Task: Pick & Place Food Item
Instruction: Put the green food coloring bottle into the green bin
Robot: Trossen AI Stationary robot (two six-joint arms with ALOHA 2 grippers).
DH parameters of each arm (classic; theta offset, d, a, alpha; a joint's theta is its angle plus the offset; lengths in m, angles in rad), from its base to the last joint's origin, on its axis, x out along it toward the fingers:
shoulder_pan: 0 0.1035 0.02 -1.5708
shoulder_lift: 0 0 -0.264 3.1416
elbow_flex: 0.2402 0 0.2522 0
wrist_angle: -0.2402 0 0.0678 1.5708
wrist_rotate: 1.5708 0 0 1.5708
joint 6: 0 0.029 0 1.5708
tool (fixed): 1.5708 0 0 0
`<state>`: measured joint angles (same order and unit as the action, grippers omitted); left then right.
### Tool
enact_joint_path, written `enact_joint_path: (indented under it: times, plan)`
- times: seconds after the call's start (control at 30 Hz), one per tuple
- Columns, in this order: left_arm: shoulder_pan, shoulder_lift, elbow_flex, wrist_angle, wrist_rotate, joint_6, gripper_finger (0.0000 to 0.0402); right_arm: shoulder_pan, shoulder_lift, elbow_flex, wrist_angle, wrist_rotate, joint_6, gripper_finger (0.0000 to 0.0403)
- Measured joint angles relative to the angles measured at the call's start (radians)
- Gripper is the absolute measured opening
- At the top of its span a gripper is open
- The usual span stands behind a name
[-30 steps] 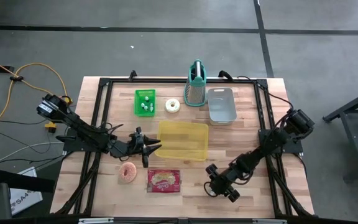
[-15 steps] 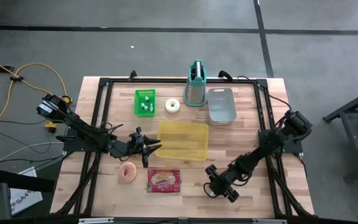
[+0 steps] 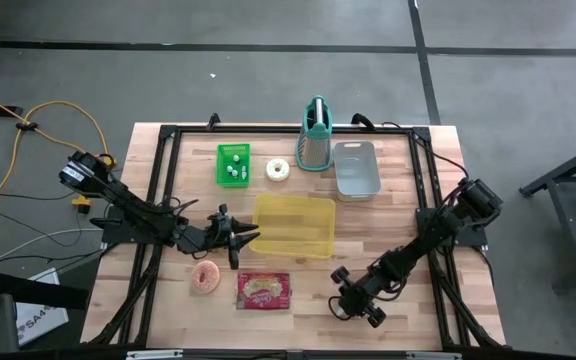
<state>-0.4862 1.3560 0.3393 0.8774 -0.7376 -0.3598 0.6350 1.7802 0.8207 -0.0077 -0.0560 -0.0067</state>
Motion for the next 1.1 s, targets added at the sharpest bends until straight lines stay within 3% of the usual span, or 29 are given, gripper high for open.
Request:
enact_joint_path:
  times: [0.37, 0.77, 1.1]
  plan:
    - [0.000, 0.000, 0.000, 0.000, 0.000, 0.000, 0.0095, 0.000, 0.001, 0.000, -0.003, -0.002, 0.010, 0.0075]
    - [0.000, 0.000, 0.000, 0.000, 0.000, 0.000, 0.0095, -0.002, -0.001, -0.002, 0.045, 0.003, 0.032, 0.0076]
    - [0.000, 0.000, 0.000, 0.001, 0.000, 0.000, 0.0095, -0.039, -0.060, -0.003, 0.162, 0.079, 0.037, 0.0074]
